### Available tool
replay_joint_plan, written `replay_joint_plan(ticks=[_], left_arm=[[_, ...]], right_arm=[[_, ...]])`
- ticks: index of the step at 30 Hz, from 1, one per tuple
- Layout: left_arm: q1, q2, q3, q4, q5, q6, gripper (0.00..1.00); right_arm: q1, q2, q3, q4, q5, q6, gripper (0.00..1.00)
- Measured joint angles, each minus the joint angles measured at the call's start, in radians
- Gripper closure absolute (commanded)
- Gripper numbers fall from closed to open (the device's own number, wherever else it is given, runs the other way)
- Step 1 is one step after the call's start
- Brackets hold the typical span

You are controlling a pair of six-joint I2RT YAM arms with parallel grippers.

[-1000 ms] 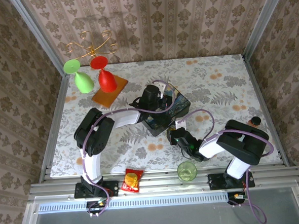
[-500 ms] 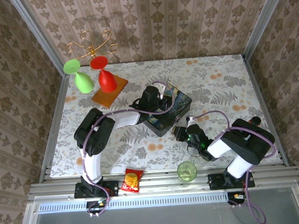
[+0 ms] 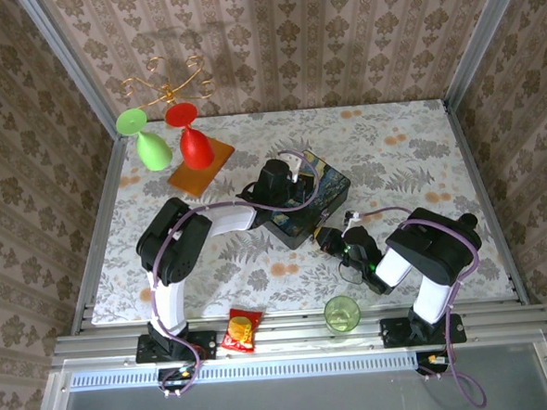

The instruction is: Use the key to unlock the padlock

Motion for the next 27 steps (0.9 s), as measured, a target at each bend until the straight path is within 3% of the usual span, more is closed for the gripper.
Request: replay_joint_plan(ticks=[8,14,19,27], left_arm=[[0.000,0.000,-0.009,0.017,0.000,0.000,0.75],[0.000,0.000,-0.022,0.042,0.000,0.000,0.77],[0.000,0.000,-0.032,0.057,0.000,0.000,0.78],[0.000,0.000,-0.048,0.092,0.000,0.000,0.79]], right_arm=[[-0.001,-0.092,-0.011,-0.076,-0.006,0.054,1.00],[-0.012,-0.024,-0.010,0.012,0.015,0.127,1.00],[-0.018,-0.058,-0.010,-0.009,0.025,0.118,1.00],[-0.101,-0.163,-0.048,-0.006,0.053,0.122,1.00]])
